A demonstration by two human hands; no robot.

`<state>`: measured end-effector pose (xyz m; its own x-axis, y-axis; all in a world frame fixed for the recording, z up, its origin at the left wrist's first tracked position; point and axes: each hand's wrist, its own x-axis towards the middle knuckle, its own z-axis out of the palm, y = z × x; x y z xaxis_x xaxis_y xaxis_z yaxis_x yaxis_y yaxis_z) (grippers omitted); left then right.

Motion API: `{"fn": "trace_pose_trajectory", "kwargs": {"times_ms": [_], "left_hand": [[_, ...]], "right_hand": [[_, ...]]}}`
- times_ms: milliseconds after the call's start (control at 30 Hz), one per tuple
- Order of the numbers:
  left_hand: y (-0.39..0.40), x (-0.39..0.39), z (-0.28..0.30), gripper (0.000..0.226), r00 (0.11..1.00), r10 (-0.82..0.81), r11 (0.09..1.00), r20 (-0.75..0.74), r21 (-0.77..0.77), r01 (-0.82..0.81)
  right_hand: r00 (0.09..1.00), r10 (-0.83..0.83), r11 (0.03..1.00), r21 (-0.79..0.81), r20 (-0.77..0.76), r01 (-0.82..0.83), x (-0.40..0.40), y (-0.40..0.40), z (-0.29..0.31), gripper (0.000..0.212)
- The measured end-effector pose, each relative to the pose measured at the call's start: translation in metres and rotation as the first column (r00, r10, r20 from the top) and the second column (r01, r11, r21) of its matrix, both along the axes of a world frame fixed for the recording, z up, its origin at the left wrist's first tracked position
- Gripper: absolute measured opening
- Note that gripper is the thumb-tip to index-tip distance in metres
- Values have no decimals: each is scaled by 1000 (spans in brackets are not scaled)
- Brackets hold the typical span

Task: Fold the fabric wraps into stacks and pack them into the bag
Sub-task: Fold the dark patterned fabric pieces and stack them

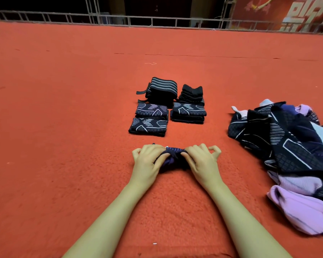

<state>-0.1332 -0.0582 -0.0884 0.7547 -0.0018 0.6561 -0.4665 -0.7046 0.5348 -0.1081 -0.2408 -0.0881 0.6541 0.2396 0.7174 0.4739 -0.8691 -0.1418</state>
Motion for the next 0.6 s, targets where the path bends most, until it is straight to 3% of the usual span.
{"fn": "trace_pose_trajectory", "kwargs": {"times_ms": [67,200,367,500,600], "left_hand": [[-1,-1,0,31,1000,13,1000,19,-25,-12],[3,-3,4,33,989,142,963,33,-236,-130],[6,-3,8,36,980,199,919,13,-349,-182],[5,-5,10,28,990,140,944,-22,-298,-140],[1,-9,11,39,990,138,970,-8,-202,-137]], "right_hand": [[997,-70,997,31,-26,70,1,0,1,52],[957,-215,957,154,-196,247,11,-4,7,37],[906,-206,920,242,-369,307,28,-13,17,26],[927,-221,943,177,-302,283,33,-9,25,22],[976,-186,959,195,-110,204,24,-7,28,22]]}}
